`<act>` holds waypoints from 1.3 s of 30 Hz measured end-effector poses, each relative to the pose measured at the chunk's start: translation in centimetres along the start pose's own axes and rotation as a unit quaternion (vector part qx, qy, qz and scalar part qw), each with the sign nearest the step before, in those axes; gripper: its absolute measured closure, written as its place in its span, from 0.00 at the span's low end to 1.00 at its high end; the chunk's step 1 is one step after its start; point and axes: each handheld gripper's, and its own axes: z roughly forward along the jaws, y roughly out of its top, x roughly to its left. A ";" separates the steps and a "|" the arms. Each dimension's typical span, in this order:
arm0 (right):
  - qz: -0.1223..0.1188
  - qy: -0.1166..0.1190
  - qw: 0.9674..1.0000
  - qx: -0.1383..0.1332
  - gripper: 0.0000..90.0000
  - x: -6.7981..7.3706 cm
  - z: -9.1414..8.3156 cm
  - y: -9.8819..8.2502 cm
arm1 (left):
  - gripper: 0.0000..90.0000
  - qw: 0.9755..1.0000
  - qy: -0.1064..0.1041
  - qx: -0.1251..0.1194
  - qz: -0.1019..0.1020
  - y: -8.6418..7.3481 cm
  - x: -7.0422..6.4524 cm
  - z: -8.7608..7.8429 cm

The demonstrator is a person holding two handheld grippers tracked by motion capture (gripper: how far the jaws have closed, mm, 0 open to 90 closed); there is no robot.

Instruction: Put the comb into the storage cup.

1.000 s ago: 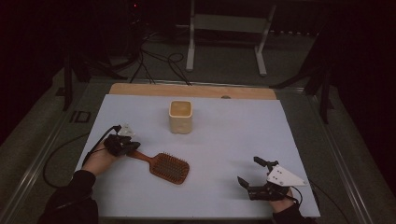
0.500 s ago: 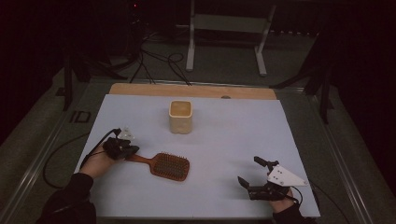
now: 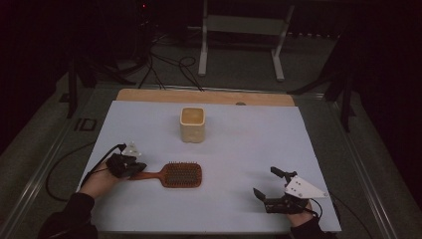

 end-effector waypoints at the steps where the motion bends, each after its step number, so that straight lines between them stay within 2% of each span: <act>1: -0.001 0.000 1.000 0.000 0.10 0.0 0.0 0.0 | 1.00 1.000 -0.003 0.003 0.002 -0.1 -0.3 -0.2; 24: 0.002 0.001 1.000 0.001 0.10 0.0 0.1 0.0 | 1.00 1.000 -0.027 0.008 0.006 -1.5 -3.4 -1.3; 30: 0.003 0.001 1.000 0.002 0.10 0.0 0.1 0.0 | 1.00 0.999 -0.031 0.017 0.008 -1.6 -4.3 -1.5; 33: 0.002 0.000 1.000 0.002 0.10 0.1 0.1 0.0 | 1.00 0.999 -0.036 0.018 0.000 -1.6 -4.7 -1.6; 39: 0.004 0.000 1.000 0.002 0.10 0.0 0.1 0.0 | 1.00 0.999 -0.035 0.028 0.001 -1.5 -5.5 -1.7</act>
